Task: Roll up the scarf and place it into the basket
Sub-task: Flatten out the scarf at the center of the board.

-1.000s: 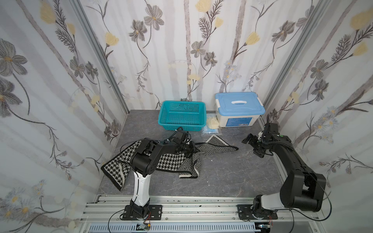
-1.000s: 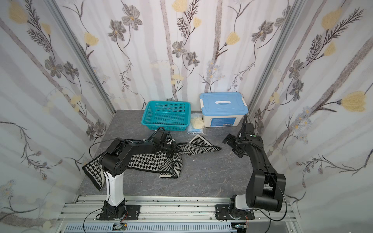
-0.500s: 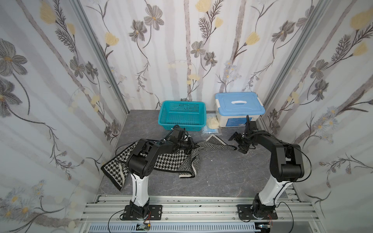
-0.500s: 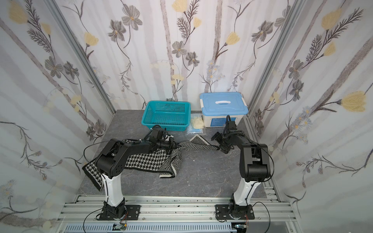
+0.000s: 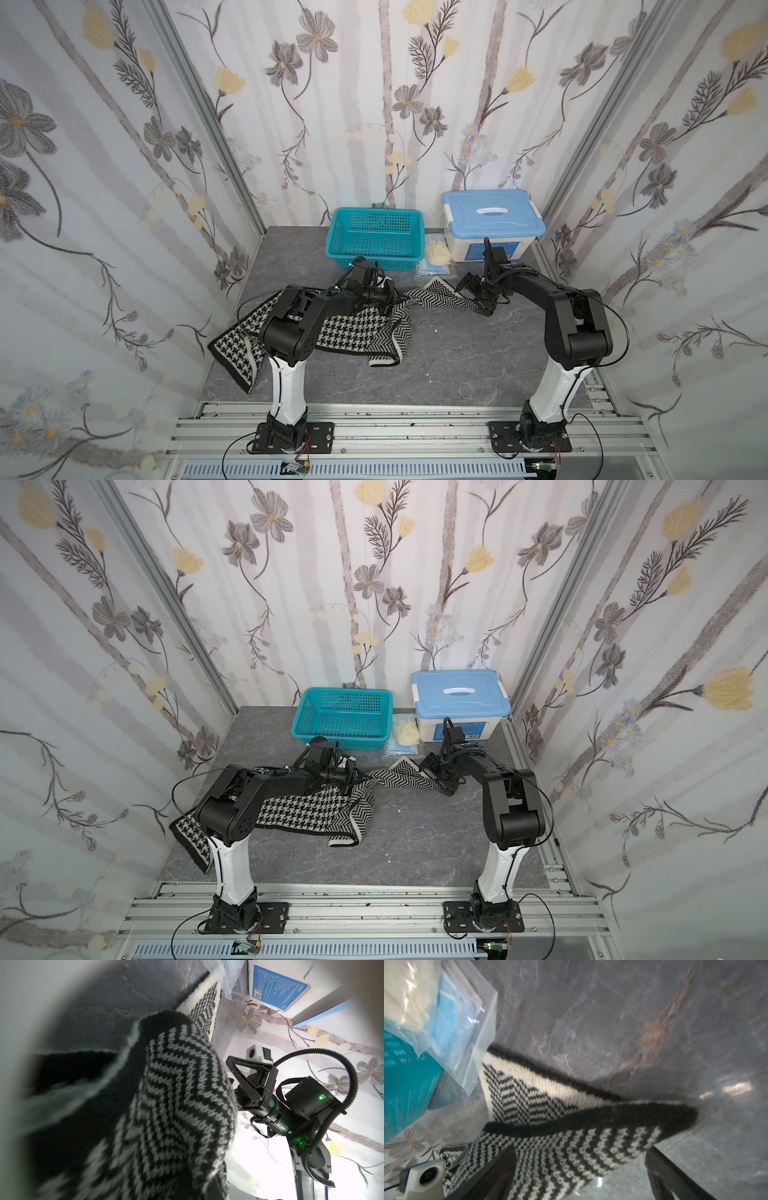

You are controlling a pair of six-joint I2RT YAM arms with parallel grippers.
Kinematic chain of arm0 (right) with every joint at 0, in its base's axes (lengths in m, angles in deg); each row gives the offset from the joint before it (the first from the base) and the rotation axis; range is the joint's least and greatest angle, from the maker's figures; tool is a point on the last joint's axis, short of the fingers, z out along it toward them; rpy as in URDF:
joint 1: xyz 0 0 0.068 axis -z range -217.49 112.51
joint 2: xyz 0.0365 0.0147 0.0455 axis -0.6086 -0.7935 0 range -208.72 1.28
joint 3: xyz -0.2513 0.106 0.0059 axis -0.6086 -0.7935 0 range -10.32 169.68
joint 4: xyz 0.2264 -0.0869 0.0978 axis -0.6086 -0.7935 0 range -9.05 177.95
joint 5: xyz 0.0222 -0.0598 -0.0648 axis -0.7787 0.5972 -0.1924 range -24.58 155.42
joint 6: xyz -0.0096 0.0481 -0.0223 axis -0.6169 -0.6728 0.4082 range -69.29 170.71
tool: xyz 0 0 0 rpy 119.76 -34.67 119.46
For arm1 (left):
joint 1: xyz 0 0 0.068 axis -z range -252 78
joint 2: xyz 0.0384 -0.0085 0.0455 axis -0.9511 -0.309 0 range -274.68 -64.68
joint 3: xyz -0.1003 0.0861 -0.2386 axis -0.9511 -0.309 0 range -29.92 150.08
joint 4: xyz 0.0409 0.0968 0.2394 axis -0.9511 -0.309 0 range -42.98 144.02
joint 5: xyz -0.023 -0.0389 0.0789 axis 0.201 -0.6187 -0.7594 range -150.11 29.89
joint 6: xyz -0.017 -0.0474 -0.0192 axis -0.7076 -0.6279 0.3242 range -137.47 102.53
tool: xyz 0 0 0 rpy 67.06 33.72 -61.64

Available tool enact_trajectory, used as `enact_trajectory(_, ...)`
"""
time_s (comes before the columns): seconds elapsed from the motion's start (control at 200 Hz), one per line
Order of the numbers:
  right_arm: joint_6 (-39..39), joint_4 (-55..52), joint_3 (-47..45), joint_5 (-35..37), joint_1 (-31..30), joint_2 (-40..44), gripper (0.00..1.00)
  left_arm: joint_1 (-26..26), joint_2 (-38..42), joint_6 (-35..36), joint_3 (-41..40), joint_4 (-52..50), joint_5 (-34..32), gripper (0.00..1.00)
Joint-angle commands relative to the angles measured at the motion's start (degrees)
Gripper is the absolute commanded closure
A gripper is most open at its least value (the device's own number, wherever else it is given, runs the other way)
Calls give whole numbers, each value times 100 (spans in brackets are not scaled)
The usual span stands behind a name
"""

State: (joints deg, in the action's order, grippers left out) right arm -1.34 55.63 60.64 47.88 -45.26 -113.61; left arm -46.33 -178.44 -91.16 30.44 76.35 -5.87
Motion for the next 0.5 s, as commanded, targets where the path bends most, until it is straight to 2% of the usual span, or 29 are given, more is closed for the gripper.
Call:
enact_trajectory(0.0,-329,-206,-56,327,-39,133,3,-26,-35,-367,-115,587,119,100)
enact_trajectory(0.175,-630,-121,-186,527,-137,148,3,-60,74,-436,-327,772,169,100)
enact_trajectory(0.345,-749,-136,207,603,-352,-353,12,-96,247,-436,-467,794,301,100)
enact_trajectory(0.385,-782,-101,254,644,-419,-404,21,-106,293,-442,-502,806,323,100)
enact_trajectory(0.495,-838,-113,313,732,-505,-447,61,-135,445,-436,-593,809,394,100)
